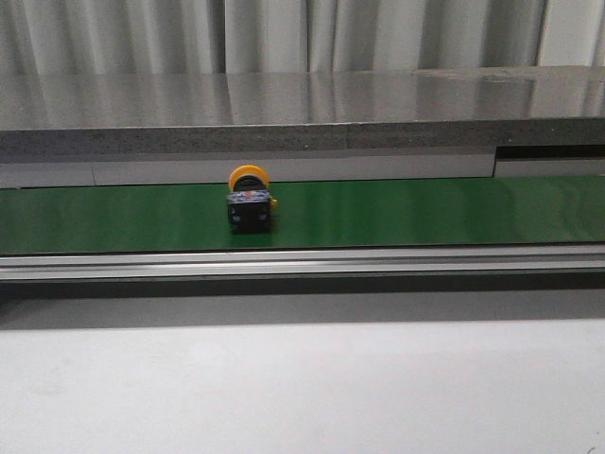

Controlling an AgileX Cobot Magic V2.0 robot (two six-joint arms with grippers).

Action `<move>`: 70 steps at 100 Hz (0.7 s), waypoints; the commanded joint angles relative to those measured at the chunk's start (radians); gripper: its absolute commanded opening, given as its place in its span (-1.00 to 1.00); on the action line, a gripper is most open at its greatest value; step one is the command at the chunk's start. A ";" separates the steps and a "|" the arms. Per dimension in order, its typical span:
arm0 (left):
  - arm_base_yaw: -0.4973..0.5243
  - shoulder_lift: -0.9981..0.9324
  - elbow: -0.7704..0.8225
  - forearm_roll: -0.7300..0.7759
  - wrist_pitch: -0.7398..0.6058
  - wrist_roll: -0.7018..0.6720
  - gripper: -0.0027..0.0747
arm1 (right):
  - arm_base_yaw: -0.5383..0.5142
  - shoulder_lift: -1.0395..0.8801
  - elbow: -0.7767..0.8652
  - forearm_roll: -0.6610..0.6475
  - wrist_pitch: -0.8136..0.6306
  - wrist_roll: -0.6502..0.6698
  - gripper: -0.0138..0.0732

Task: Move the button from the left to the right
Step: 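Let the belt carry the button toward the right gripper, then lower the right gripper onto the button and close on its body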

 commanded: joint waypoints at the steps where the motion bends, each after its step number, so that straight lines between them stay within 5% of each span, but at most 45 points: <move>1: -0.007 0.006 -0.028 -0.009 -0.075 -0.007 -0.98 | 0.001 0.064 -0.058 0.024 -0.067 -0.005 -0.84; 31: -0.007 0.006 -0.028 -0.009 -0.075 -0.007 -0.98 | 0.001 0.168 -0.058 0.053 -0.092 -0.005 -0.70; 57: -0.007 0.006 -0.028 -0.009 -0.075 -0.007 -0.98 | 0.001 0.171 -0.058 0.074 -0.105 -0.005 0.48; 70: -0.007 0.006 -0.028 -0.009 -0.075 -0.007 -0.98 | 0.001 0.171 -0.058 0.114 -0.137 -0.005 0.64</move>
